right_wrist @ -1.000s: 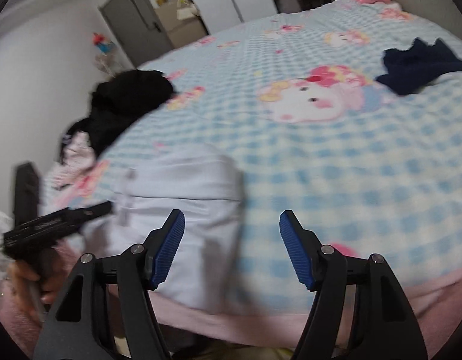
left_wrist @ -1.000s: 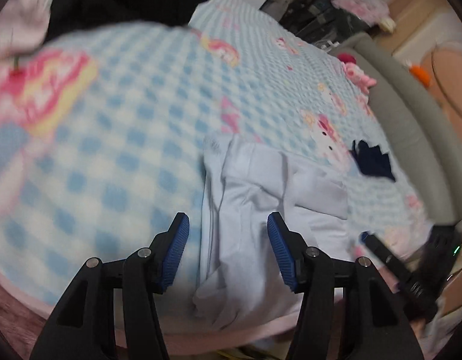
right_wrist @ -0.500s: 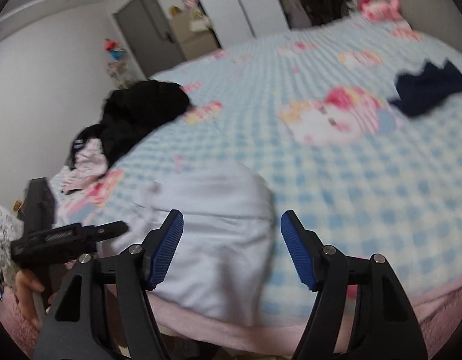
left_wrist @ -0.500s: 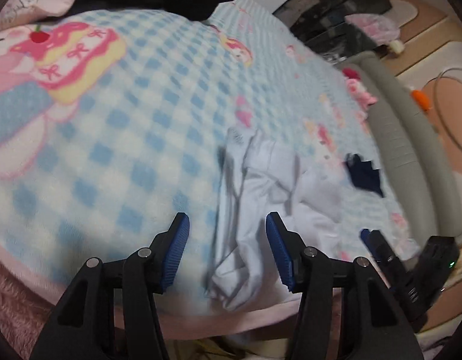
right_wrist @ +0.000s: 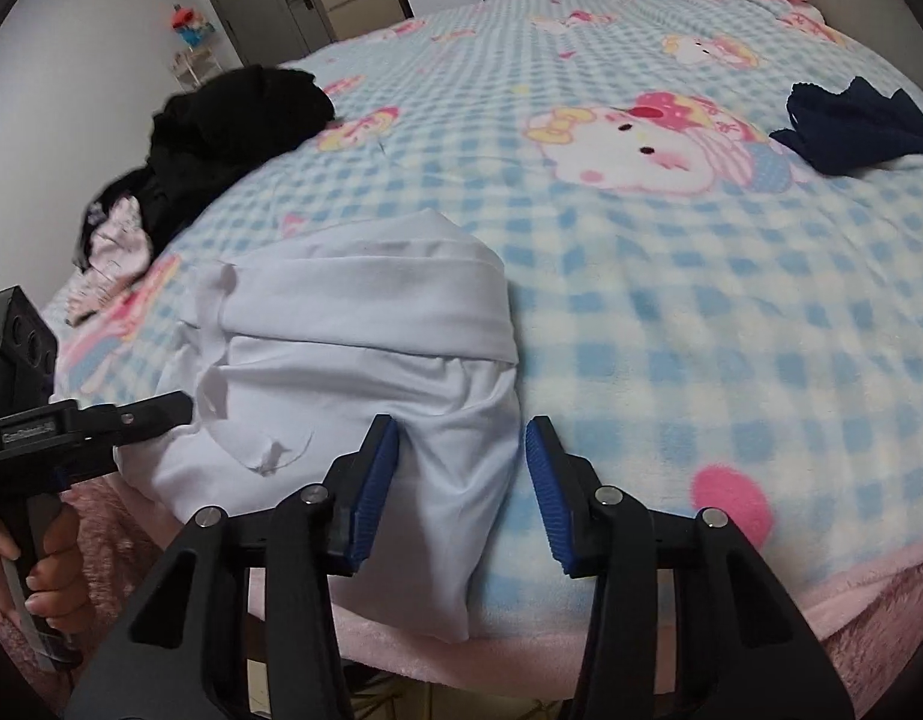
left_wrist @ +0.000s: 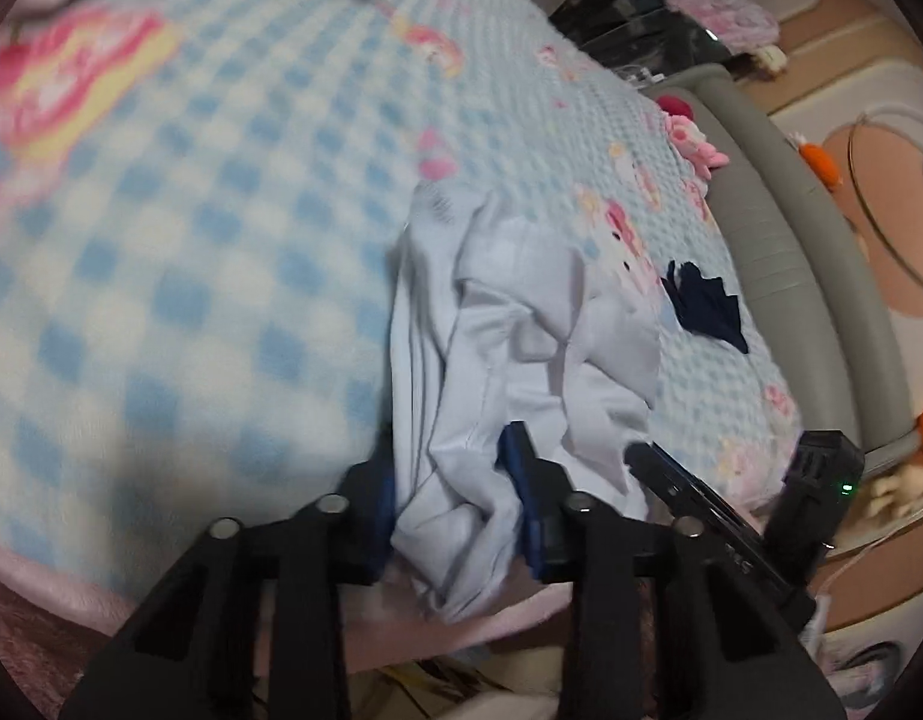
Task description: Fold clothes
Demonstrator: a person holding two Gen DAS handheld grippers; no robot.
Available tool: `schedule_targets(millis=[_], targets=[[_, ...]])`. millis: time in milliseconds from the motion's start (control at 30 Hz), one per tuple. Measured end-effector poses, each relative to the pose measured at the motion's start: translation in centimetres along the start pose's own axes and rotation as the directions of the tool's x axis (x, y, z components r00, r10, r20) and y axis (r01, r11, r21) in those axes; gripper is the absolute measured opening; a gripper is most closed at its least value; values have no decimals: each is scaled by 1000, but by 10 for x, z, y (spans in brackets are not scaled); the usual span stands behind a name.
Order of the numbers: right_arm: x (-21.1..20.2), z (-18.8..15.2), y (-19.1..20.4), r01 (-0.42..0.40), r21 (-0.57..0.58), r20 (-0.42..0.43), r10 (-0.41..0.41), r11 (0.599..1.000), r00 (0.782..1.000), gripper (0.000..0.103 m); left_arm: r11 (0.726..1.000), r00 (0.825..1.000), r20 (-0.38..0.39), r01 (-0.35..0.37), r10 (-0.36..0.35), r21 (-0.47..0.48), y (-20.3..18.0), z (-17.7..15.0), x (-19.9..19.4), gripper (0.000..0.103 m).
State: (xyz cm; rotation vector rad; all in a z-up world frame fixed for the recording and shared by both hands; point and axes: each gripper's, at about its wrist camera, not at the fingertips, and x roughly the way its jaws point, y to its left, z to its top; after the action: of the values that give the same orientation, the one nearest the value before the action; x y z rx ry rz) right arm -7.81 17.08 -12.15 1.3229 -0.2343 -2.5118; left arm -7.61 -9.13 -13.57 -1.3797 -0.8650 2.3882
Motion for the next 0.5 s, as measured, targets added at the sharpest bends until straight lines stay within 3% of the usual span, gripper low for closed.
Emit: schedule_targets(millis=[100, 167, 267, 367, 433, 500], targets=[[-15, 7, -13, -75, 86, 40, 72, 993, 997, 47, 998, 999, 31, 35, -36, 55, -33, 12, -13, 23], [-34, 15, -27, -86, 127, 103, 74, 988, 992, 50, 991, 998, 20, 64, -67, 118, -67, 16, -11, 23], [-61, 24, -51, -44, 151, 184, 15, 988, 983, 59, 971, 994, 1, 109, -112, 211, -117, 21, -8, 23], [-81, 24, -82, -29, 200, 231, -19, 979, 973, 60, 942, 987, -30, 160, -158, 296, -165, 25, 0, 23], [-90, 17, -107, -35, 268, 251, -35, 963, 967, 60, 922, 976, -82, 215, -200, 321, -195, 23, 26, 24], [-97, 10, -122, -32, 308, 270, -55, 951, 961, 60, 904, 952, -152, 301, -266, 304, -220, 19, 56, 27]])
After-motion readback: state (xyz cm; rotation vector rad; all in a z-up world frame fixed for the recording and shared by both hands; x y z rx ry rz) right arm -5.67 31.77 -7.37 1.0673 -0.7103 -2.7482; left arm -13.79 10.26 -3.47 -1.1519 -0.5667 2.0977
